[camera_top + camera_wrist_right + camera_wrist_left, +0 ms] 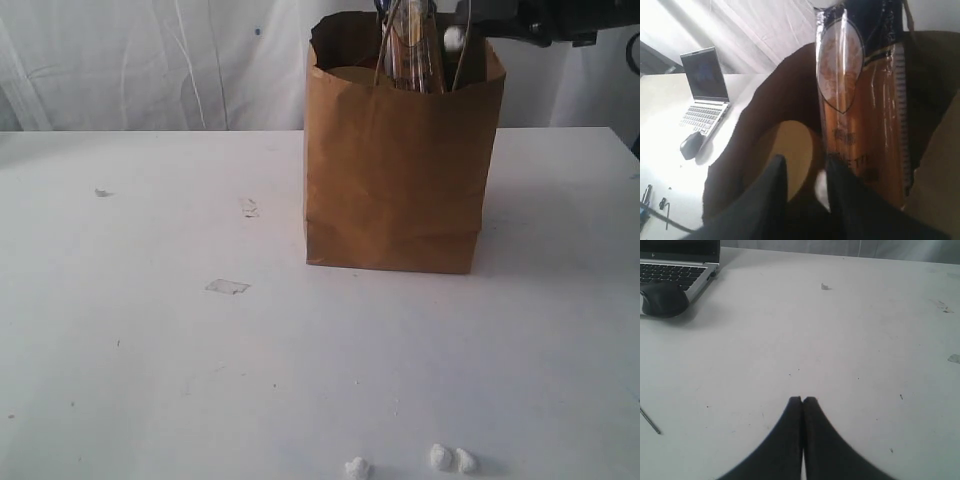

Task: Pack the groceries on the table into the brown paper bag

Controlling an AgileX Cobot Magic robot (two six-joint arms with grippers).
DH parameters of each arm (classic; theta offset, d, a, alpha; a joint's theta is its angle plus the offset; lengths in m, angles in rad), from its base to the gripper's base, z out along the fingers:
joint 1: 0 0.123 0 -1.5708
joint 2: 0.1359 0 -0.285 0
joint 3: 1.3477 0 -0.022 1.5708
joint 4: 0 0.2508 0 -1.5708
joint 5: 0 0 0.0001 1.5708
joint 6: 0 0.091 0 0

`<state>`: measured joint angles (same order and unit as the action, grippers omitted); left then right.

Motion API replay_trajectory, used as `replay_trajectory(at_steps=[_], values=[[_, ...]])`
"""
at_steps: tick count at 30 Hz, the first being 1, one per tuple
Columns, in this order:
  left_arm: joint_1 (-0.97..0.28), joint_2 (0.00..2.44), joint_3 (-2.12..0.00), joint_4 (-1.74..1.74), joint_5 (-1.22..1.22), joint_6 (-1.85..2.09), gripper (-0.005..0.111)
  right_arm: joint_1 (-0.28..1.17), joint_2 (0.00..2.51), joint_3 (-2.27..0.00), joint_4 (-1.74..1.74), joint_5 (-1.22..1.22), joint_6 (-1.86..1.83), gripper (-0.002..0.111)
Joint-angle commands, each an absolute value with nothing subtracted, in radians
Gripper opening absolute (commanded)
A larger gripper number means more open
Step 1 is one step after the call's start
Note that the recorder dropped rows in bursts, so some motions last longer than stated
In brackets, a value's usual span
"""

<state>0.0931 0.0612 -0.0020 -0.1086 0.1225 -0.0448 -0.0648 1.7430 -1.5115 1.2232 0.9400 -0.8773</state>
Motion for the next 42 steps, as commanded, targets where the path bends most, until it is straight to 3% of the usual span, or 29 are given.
replay_trajectory(at_steps=[1,5,7,8,9,13,19,26,33,42], values=[[0.088,0.058,0.0,-0.114,0.126,-0.046,0.0,-0.07,1.741,-1.516,1.264,0.934,-0.898,0.041],[0.088,0.058,0.0,-0.114,0.126,-0.046,0.0,-0.07,1.682,-1.516,1.234,0.994,-0.897,0.038],[0.088,0.058,0.0,-0.114,0.126,-0.046,0.0,-0.07,1.621,-1.509,1.107,1.028,-0.853,0.023],[0.088,0.058,0.0,-0.114,0.126,-0.046,0.0,-0.07,1.564,-1.482,0.955,1.024,-0.765,0.006],[0.088,0.058,0.0,-0.114,0.126,-0.046,0.0,-0.07,1.53,-1.461,0.897,1.019,-0.733,-0.001],[0.088,0.058,0.0,-0.114,0.126,-0.046,0.0,-0.07,1.218,-1.14,0.534,0.824,-0.495,0.0],[0.088,0.058,0.0,-0.114,0.126,-0.046,0.0,0.005,0.987,-0.798,0.525,0.752,-0.473,0.0],[0.088,0.058,0.0,-0.114,0.126,-0.046,0.0,0.27,1.075,-0.741,0.471,0.845,-0.545,0.0],[0.088,0.058,0.0,-0.114,0.126,-0.046,0.0,0.511,1.223,-0.741,0.085,0.845,-0.211,0.0],[0.088,0.058,0.0,-0.114,0.126,-0.046,0.0,0.575,1.375,-0.741,0.075,0.799,-0.211,0.001]])
